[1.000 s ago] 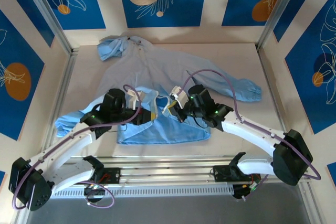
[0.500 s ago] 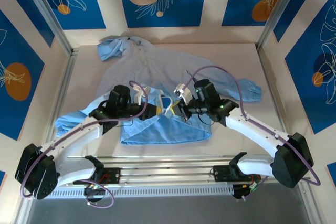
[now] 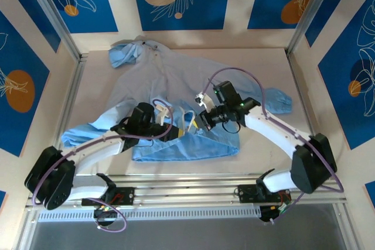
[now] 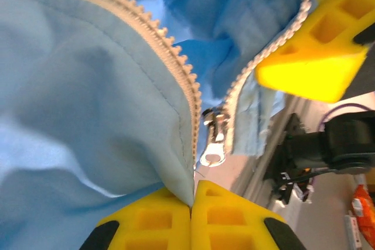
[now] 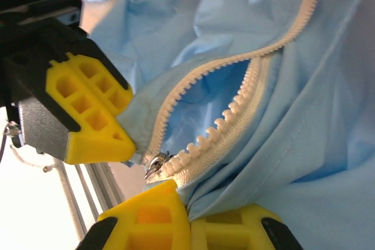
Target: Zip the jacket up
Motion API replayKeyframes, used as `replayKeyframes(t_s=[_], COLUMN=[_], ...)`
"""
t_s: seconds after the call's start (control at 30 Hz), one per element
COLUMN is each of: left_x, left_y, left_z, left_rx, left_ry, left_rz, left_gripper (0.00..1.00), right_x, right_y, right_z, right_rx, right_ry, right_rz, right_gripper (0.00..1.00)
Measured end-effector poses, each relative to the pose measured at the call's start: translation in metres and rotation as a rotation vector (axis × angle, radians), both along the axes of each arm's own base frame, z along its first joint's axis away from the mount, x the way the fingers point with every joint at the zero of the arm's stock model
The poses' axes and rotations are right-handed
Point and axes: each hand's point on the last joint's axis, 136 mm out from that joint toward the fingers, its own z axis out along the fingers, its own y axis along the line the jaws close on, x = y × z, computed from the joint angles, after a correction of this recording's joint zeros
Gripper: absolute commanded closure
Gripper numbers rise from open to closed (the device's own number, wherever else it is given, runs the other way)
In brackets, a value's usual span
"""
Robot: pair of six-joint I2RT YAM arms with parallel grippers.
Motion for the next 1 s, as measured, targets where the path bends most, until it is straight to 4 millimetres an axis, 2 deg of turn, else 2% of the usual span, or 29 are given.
replayKeyframes(t_s=[0.13,0.27,0.4,0.5,0.57,0.7,0.8,0.9,1.0], left_x=[-0.003,-0.01,-0.015,-0.017,-0.017,-0.014,-0.013,-0.013,-0.014], left_y=[0.005,0.0,-0.01,-0.014,-0.013,-0.013,-0.013,-0.013,-0.012], left_z=[-0.022,-0.039,-0.054,-0.065,-0.069,-0.071,-0.076,-0.081,-0.086], left_rx=[0.04,0.062,0.072,0.085,0.09,0.093,0.1,0.109,0.119], left_ry=[0.038,0.069,0.099,0.12,0.128,0.124,0.134,0.151,0.166], left_rz=[0.021,0.011,-0.006,-0.004,0.007,0.022,0.028,0.032,0.033], left_gripper=[1.0,1.0,1.0,1.0,1.0,1.0,1.0,1.0,1.0], right_x=[-0.005,-0.01,-0.01,-0.003,0.005,0.009,-0.007,-0.027,-0.045], right_y=[-0.006,-0.011,-0.017,-0.024,-0.028,-0.033,-0.028,-0.024,-0.023], right_z=[-0.037,-0.066,-0.082,-0.08,-0.07,-0.031,-0.008,-0.015,-0.04], right_rx=[-0.112,-0.221,-0.313,-0.368,-0.381,-0.303,-0.208,-0.185,-0.217], right_ry=[0.111,0.163,0.178,0.168,0.151,0.1,0.078,0.12,0.172], right_rz=[-0.012,-0.02,-0.07,-0.148,-0.229,-0.389,-0.46,-0.502,-0.534], right_gripper=[0.9,0.74,0.62,0.61,0.61,0.61,0.62,0.65,0.7])
